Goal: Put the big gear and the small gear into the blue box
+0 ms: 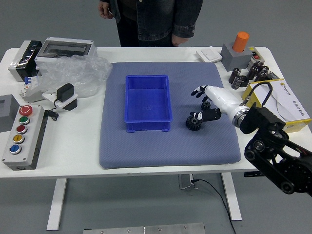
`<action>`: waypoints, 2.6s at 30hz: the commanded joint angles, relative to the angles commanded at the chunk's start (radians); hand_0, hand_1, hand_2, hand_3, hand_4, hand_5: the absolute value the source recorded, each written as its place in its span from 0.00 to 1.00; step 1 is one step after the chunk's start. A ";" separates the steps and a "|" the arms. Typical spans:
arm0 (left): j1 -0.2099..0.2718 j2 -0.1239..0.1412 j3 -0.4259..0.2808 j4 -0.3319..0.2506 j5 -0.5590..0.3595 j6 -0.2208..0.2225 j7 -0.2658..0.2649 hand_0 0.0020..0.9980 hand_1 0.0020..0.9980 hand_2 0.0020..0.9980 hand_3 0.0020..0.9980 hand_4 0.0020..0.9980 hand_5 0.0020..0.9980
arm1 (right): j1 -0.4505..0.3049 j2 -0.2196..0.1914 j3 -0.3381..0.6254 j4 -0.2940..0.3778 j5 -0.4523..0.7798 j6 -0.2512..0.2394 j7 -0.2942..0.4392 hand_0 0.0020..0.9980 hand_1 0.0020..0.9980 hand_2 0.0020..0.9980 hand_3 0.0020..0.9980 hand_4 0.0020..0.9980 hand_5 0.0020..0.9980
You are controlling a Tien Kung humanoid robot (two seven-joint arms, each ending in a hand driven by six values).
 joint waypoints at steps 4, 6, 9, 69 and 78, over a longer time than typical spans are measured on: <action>0.000 0.001 0.002 0.000 0.000 0.000 0.001 0.73 0.68 0.70 0.70 0.44 0.02 | 0.019 0.012 -0.057 -0.037 -0.015 0.009 -0.004 0.70 0.64 0.74 0.76 0.78 0.25; 0.000 0.001 0.002 0.000 0.000 0.000 0.001 0.73 0.68 0.70 0.70 0.44 0.02 | 0.028 0.018 -0.072 -0.054 -0.018 0.013 -0.005 0.70 0.64 0.74 0.76 0.78 0.25; 0.000 0.002 0.002 0.000 0.001 0.000 0.001 0.73 0.68 0.71 0.71 0.44 0.02 | 0.037 0.024 -0.083 -0.073 -0.020 0.016 -0.006 0.70 0.64 0.74 0.76 0.78 0.25; 0.000 -0.001 0.010 0.000 -0.008 0.002 0.000 0.73 0.68 0.71 0.70 0.43 0.02 | 0.059 0.034 -0.106 -0.144 -0.075 -0.043 0.016 0.65 0.53 0.50 0.55 0.80 0.14; 0.001 0.001 0.005 0.000 -0.003 0.001 0.000 0.73 0.68 0.70 0.70 0.43 0.02 | 0.075 0.029 -0.017 -0.049 -0.105 -0.050 -0.003 0.65 0.53 0.50 0.55 0.81 0.13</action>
